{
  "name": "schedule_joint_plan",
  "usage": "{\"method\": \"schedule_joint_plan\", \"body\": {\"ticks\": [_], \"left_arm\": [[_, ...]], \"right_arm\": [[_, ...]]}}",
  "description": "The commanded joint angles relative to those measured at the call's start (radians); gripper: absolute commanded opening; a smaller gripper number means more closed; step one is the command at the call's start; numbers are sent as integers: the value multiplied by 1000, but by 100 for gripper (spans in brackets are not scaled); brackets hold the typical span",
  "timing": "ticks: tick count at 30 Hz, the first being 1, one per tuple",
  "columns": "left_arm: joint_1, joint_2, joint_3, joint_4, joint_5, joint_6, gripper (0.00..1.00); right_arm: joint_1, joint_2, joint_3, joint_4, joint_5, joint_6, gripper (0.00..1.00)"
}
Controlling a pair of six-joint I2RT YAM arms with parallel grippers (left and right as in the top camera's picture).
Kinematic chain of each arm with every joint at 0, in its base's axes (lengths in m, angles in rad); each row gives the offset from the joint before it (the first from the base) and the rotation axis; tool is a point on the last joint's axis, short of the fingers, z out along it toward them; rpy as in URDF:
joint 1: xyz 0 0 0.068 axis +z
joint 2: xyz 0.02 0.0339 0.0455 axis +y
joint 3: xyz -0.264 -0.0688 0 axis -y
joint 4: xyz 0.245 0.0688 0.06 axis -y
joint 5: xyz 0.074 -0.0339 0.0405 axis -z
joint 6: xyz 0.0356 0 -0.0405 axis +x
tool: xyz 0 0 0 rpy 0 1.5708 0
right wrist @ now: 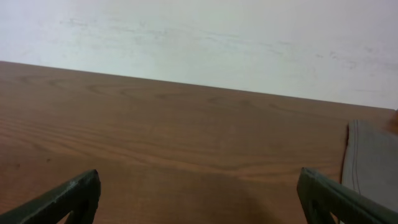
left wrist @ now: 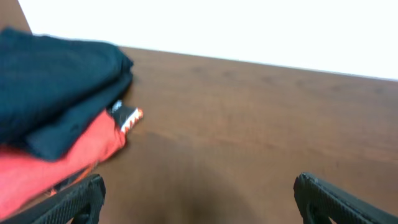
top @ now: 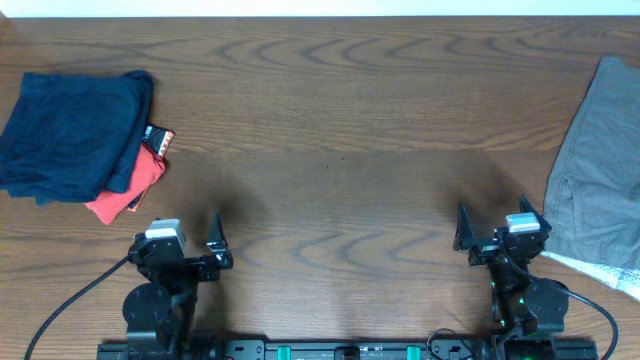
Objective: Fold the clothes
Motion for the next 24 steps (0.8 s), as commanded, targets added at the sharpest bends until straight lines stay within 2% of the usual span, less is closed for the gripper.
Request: {"method": "schedule_joint_plan", "body": {"ticks": [1, 10, 16, 24], "left_arm": [[3, -15, -64, 93, -16, 29, 98], [3, -15, -271, 469, -24, 82, 98], [4, -15, -277, 352, -30, 81, 98], [4, -15, -277, 349, -31, 81, 98]], "right_arm": [[8, -5, -1, -4, -3, -12, 99], [8, -5, -1, -4, -3, -12, 99], [8, -5, -1, -4, -3, -12, 99], [8, -5, -1, -4, -3, -12, 99]]}}
